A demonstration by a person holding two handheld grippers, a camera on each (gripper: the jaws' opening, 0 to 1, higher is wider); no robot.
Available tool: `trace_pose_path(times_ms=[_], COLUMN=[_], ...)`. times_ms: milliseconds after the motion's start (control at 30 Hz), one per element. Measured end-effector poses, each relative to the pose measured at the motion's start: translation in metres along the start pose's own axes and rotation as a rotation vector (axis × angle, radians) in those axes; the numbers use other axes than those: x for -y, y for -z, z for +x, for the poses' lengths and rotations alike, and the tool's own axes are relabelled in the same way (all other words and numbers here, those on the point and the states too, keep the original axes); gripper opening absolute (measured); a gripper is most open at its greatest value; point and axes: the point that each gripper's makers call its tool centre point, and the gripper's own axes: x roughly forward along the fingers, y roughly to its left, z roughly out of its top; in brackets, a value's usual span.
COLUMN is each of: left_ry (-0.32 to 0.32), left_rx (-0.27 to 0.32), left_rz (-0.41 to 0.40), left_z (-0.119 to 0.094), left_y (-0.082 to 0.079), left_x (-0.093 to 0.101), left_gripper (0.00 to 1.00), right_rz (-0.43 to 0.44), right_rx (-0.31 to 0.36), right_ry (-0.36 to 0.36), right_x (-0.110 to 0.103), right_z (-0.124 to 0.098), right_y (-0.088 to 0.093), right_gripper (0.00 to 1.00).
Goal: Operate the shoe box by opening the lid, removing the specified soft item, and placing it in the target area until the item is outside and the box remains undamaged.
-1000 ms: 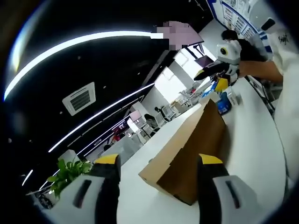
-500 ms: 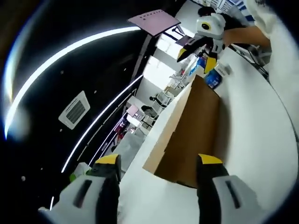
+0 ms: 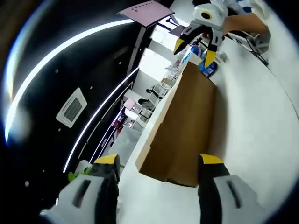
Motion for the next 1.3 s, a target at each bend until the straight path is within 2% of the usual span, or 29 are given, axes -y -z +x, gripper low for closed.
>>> trace_pose_path(times_ms=[33,133,433,633,733,833,933,1067,1167,1267,1300], left_ry=[-0.013,-0.020,-0.020,-0.035,-0.046,-0.040,-0.046,-0.034,-0.023,-0.064,-0.058], left_rx=[-0.006,-0.019,-0.038,-0.051,-0.037,-0.044,-0.045,-0.062,-0.071,-0.062,-0.063], left_rz=[0.021,0.016,0.058,0.080,0.092,0.092,0.085,0.088,0.102,0.093,0.093], left_z=[0.000,0.000,0.002,0.004,0.004,0.005,0.006,0.009,0.011,0.009,0.009], left_y=[0.001,0.002,0.010,0.009,0.007,0.009,0.008,0.006,0.007,0.006,0.006], left_x=[-0.002,-0.004,-0.003,-0.005,-0.006,-0.005,-0.006,-0.001,0.002,-0.004,-0.003], left_gripper=[0.69,0.69,0.69,0.68,0.67,0.66,0.59,0.57,0.53,0.45,0.43], right_rz=[-0.012,-0.017,-0.057,-0.108,-0.117,-0.130,-0.159,-0.173,-0.201,-0.192,-0.196], right_rx=[-0.007,-0.012,-0.051,-0.081,-0.091,-0.106,-0.134,-0.146,-0.159,-0.169,-0.169], right_ry=[0.002,0.010,0.037,0.040,0.039,0.026,0.026,0.024,0.028,0.030,0.029], right_x=[0.000,0.000,0.001,-0.001,0.000,-0.009,-0.008,-0.007,-0.006,-0.005,-0.005], right_z=[0.000,-0.001,0.002,0.002,0.001,0.010,0.010,0.008,0.007,0.005,0.005], right_y=[0.001,0.003,0.013,0.022,0.025,0.027,0.037,0.039,0.041,0.042,0.042], right_gripper=[0.53,0.53,0.51,0.49,0.49,0.48,0.47,0.46,0.39,0.40,0.39])
